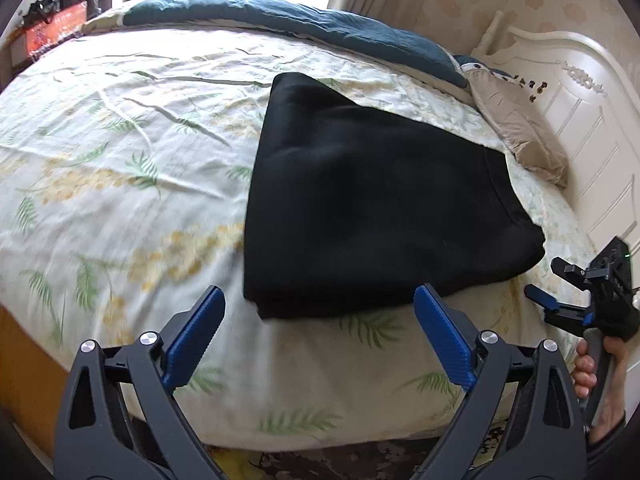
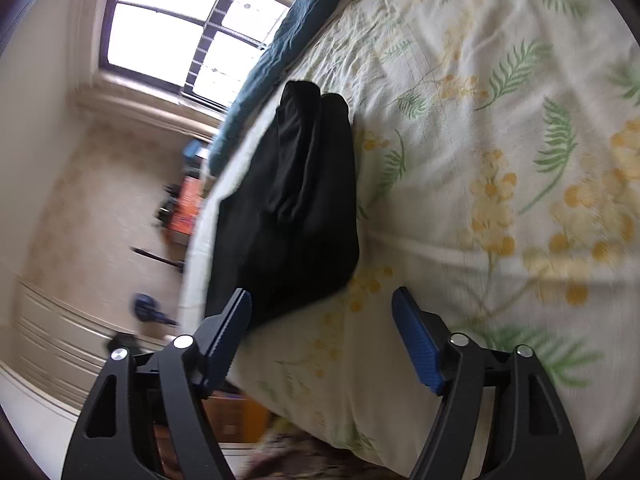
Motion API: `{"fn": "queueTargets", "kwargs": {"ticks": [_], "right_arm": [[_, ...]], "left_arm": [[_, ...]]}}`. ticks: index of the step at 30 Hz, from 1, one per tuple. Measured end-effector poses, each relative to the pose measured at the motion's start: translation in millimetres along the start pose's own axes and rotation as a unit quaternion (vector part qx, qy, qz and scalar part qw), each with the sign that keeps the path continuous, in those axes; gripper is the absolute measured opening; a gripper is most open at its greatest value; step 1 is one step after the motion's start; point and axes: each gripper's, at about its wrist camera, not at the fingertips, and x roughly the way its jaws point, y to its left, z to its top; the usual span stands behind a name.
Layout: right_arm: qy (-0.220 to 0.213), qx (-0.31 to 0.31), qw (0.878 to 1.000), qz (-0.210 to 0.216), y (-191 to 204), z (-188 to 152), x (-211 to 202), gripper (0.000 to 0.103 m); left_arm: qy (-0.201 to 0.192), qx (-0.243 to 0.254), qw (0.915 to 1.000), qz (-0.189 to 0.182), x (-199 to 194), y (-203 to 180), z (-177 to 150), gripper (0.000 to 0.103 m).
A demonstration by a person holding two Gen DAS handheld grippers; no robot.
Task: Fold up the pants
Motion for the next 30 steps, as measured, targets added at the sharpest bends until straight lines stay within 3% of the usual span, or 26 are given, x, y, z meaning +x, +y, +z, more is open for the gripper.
{"fn": "queueTargets", "kwargs": {"ticks": [3,6,8,14,23,30], "right_arm": [[-0.017,-0.051,0.996,-0.075,19.2,-15.7,0.5,0.075],[-0.041,-0.119,0.978,-0.168,42.8,-31.9,5.9,0.081],[-0.046,-0.145,0.968,-0.198,51.7,-39.6,11.8,0.081],[-0.055,-0.164,0.959,-0.223,56.0,-52.6,15.7,0.081],[-0.052,-0.180,0.957,-0.221,64.7,-57.9,22.9,0.082],[-0.050,-0.180,0.958,-0.217,65.9,-62.1,21.3,0.082]], "left_arm": [[0.011,-0.001,0.9998,0.019,4.7,-5.7,-9.6,0.096],[0.000,-0.003,0.9989,0.047,3.6,-9.2,-18.2,0.096],[-0.008,0.000,0.9978,0.065,0.9,-12.3,-21.6,0.096],[-0.020,0.010,0.9966,0.080,-4.2,-23.4,-26.6,0.096],[-0.040,0.049,0.9927,0.103,-4.2,-41.3,-26.8,0.096],[-0.022,0.043,0.9927,0.110,4.0,-42.0,-26.5,0.096]]}}
